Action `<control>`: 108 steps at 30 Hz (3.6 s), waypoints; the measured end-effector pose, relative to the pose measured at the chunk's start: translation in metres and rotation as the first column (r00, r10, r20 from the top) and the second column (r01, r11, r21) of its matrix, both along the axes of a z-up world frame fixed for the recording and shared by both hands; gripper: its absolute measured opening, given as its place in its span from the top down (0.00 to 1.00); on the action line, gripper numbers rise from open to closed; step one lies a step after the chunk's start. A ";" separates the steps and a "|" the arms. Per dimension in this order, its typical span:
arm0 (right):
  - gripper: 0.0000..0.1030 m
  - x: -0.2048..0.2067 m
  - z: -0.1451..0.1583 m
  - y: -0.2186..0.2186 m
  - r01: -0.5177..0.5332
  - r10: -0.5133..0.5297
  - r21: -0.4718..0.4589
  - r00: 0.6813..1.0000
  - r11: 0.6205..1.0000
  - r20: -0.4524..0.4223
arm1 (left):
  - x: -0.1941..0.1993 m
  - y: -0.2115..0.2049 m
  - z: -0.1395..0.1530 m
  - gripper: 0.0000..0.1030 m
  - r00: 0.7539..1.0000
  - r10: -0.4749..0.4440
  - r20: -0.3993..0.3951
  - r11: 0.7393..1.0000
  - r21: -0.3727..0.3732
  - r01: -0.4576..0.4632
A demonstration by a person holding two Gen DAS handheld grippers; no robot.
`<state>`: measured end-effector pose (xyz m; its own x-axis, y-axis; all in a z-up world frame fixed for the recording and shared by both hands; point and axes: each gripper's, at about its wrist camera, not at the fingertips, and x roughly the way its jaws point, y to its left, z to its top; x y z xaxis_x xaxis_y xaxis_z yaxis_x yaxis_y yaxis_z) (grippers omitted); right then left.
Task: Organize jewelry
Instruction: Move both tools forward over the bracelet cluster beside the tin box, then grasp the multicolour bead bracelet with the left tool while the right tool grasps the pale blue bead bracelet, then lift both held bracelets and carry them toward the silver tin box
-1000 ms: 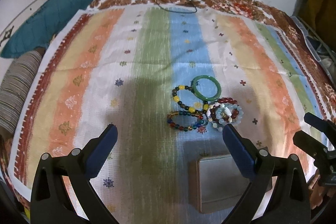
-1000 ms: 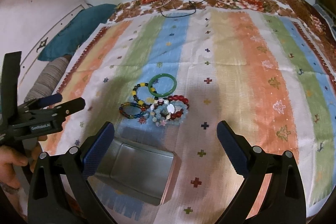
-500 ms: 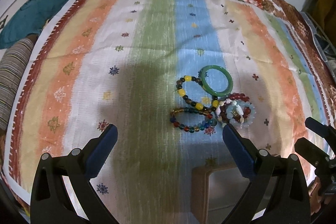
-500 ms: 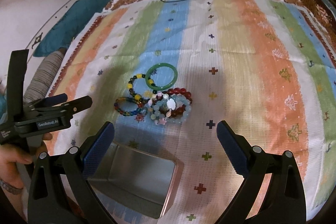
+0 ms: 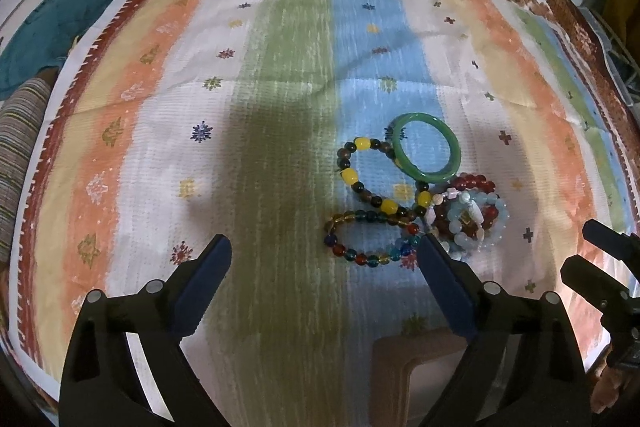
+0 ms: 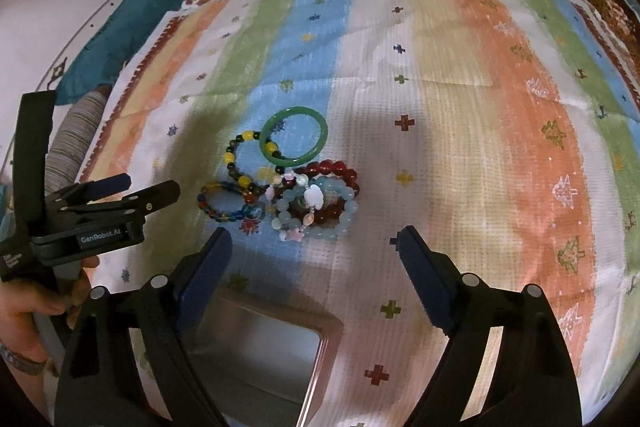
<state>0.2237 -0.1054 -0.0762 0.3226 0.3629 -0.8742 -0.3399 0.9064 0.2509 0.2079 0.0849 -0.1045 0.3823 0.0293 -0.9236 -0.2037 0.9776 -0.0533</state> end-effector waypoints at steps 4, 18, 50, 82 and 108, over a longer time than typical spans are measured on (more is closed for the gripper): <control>0.23 0.007 -0.007 0.000 0.006 -0.006 -0.006 1.000 1.000 -0.014 | 0.006 0.001 -0.008 0.16 1.000 -0.006 -0.017 1.000 0.002 0.006; 0.42 0.028 -0.035 0.008 0.005 -0.009 -0.055 0.997 0.998 -0.072 | 0.020 0.006 -0.030 0.26 0.998 -0.030 -0.060 0.999 -0.034 0.028; 0.87 0.056 -0.074 0.020 -0.015 0.002 -0.091 0.991 0.996 -0.136 | 0.040 0.003 -0.068 0.89 0.988 -0.075 -0.137 0.997 -0.035 0.071; 0.88 0.031 -0.012 0.020 -0.032 0.035 -0.095 0.999 0.995 0.029 | 0.026 0.003 -0.004 0.91 0.996 -0.086 0.011 0.992 -0.089 0.087; 0.88 0.000 0.020 0.016 -0.029 0.040 -0.091 0.992 0.995 0.120 | 0.005 -0.006 0.033 0.91 0.992 -0.083 0.100 0.995 -0.055 0.088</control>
